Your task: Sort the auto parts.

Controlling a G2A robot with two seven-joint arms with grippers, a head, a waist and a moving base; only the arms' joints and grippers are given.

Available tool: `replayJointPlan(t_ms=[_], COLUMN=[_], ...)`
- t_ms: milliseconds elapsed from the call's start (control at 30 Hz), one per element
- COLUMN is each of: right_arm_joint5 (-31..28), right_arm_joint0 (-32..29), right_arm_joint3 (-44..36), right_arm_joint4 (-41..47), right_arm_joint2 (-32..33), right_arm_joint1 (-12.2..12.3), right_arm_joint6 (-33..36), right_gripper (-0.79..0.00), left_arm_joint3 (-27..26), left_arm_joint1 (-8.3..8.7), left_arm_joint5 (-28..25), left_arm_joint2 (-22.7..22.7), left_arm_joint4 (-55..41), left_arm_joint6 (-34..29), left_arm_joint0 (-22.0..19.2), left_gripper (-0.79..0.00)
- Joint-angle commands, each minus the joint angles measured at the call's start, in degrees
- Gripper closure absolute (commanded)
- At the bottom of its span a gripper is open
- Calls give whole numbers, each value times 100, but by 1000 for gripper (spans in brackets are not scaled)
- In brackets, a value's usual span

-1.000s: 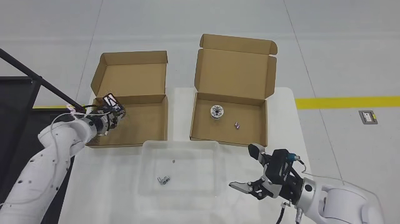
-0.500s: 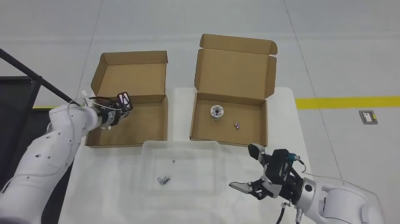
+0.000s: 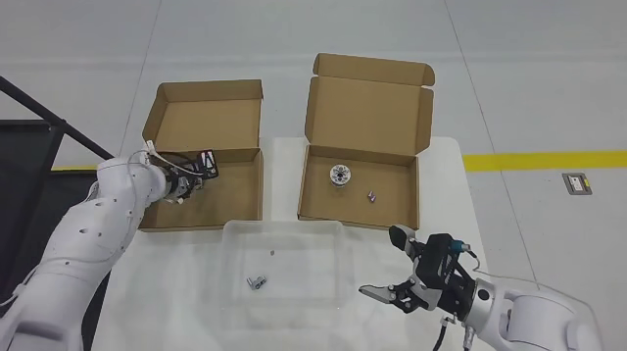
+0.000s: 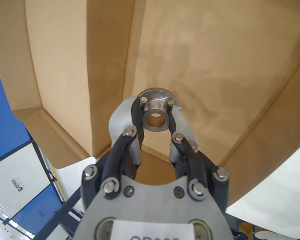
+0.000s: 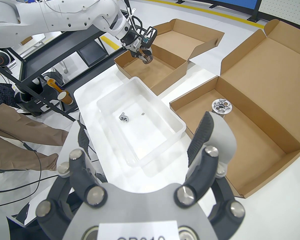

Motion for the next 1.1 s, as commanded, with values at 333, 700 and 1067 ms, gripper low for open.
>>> replayJointPlan(t_ms=[333,700,1067], right_arm_joint5=[0,0,0], right_arm_joint0=[0,0,0], right_arm_joint3=[0,0,0], right_arm_joint4=[0,0,0], right_arm_joint2=[0,0,0], right_arm_joint1=[0,0,0], right_arm_joint6=[0,0,0], right_gripper=[-785,-785,-785], left_arm_joint3=[283,565,893], left_arm_joint1=[-109,-230,-296], left_arm_joint5=[-341,-443,-710], left_arm_joint2=[293,374,250], left_arm_joint4=[551,559,326], left_arm_joint6=[426,674,759], left_arm_joint0=[-141,-164,-354], left_gripper=[0,0,-379])
